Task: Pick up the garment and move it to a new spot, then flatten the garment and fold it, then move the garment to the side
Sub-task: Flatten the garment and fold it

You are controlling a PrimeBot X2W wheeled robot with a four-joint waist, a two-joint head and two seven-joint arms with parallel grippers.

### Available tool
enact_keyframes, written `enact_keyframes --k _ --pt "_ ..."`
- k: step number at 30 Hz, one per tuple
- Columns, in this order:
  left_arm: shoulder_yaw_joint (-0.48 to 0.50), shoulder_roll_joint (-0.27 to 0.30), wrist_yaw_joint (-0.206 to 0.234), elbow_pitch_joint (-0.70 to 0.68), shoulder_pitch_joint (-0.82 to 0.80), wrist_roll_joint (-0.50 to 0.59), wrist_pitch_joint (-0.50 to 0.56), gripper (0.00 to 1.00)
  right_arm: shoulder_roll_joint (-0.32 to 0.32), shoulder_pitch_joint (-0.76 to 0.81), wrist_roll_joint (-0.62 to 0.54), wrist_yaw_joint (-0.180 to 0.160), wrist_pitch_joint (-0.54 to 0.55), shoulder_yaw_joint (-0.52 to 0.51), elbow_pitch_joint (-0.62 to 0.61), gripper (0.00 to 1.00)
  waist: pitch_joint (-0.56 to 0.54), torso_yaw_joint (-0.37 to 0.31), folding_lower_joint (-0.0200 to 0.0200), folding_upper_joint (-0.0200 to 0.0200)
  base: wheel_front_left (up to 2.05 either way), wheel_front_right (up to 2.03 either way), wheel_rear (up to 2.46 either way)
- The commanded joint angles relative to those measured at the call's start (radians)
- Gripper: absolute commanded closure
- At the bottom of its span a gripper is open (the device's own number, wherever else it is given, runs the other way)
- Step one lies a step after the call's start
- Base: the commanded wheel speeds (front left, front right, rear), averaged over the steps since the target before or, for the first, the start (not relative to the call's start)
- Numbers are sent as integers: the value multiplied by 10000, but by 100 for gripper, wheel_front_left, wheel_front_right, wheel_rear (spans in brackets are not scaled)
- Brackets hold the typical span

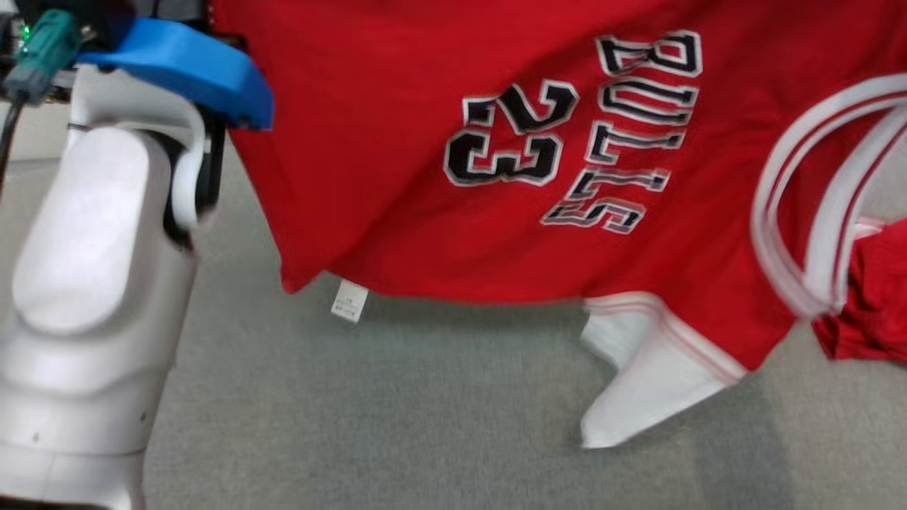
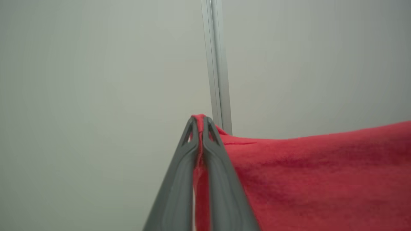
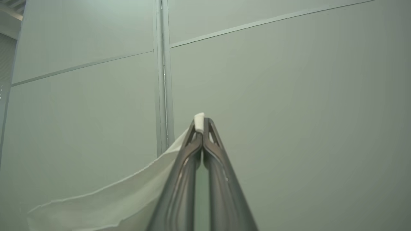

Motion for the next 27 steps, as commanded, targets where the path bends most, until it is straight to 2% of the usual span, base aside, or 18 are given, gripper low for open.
enact_keyframes --k 1,5,8,11,16,22,27 --pt "-63 -183 172 400 -636 187 -52 100 -135 -671 -98 3 -58 171 364 100 812 312 -2 -1 0 0 0" --pt "-74 -398 513 1124 -1562 488 -363 100 -239 -1614 -225 3 -111 242 960 100 1595 261 -2 -1 0 0 0" --pt "-17 -562 970 1822 -2432 847 -1049 100 -321 -2401 -637 3 -119 -182 1068 100 2170 248 -2 -1 0 0 0" --pt "139 -611 1408 2290 -3172 1108 -1825 100 -279 -2866 -1069 3 -116 -758 844 100 2597 262 -2 -1 0 0 0" --pt "441 -681 1801 2617 -3752 1196 -2482 100 -154 -2751 -1076 2 -113 -1247 413 100 3009 308 -2 -1 0 0 0" --pt "593 -907 1705 3251 -2430 872 -2614 100 -45 -1030 -519 2 -116 -1011 396 100 3038 360 -2 -1 0 0 0" --pt "1145 -1257 1777 3133 -203 502 -2621 100 468 1096 -30 0 -118 -1039 336 100 2865 230 -2 -1 0 0 0"
